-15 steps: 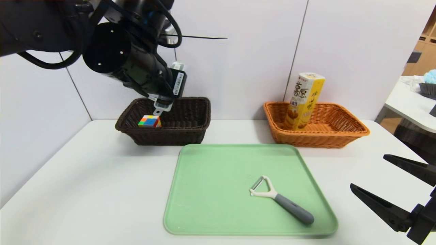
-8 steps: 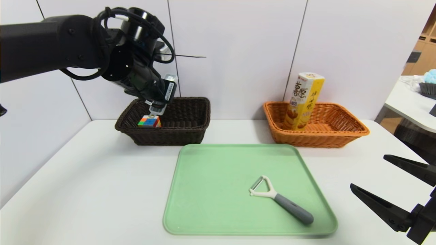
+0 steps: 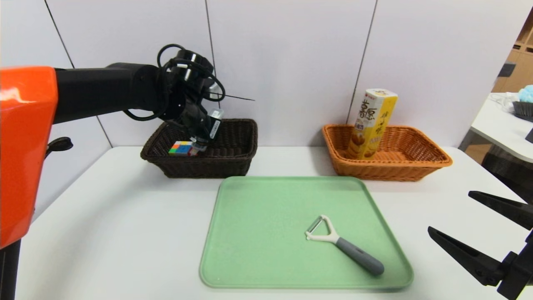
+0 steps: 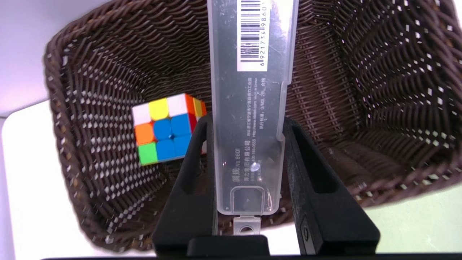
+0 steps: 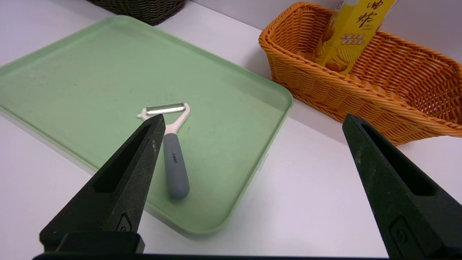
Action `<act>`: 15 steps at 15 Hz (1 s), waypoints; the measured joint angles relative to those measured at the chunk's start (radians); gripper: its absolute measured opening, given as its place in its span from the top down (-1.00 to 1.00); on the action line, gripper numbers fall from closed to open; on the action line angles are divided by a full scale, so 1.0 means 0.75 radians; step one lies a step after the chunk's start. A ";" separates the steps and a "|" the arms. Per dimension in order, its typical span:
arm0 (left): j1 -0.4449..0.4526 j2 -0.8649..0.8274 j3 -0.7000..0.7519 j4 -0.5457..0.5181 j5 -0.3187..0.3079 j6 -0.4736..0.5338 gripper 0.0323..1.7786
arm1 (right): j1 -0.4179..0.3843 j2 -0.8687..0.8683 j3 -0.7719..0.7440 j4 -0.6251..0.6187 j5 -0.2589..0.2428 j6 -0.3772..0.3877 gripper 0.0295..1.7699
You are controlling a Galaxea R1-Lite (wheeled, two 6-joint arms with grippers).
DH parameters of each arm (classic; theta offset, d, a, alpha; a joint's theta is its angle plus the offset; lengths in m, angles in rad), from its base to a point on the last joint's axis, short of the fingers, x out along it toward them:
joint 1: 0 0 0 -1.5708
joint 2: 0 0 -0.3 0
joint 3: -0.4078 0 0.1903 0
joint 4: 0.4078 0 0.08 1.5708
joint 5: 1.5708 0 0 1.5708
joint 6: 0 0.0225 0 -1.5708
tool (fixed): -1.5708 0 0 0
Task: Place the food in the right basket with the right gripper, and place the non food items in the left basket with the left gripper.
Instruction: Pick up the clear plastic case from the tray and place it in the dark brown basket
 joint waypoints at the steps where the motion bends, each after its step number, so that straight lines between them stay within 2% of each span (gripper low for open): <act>1: -0.001 0.019 0.000 -0.003 -0.016 0.005 0.39 | 0.000 0.000 0.000 0.000 0.000 0.000 -0.91; 4: 0.007 0.052 0.000 -0.005 -0.078 0.048 0.39 | 0.000 -0.001 0.008 0.000 0.000 0.000 -0.91; 6: 0.025 0.056 0.000 -0.004 -0.145 0.145 0.39 | 0.000 -0.001 0.012 0.000 0.001 0.001 -0.91; 9: 0.052 0.044 0.004 0.010 -0.174 0.313 0.39 | 0.000 -0.002 0.019 0.001 0.000 0.000 -0.91; 12: 0.070 0.019 0.011 0.030 -0.270 0.476 0.39 | 0.000 -0.002 0.019 -0.001 0.000 0.000 -0.91; 15: 0.079 0.009 0.012 0.042 -0.288 0.591 0.39 | 0.000 -0.003 0.022 -0.001 0.000 0.001 -0.91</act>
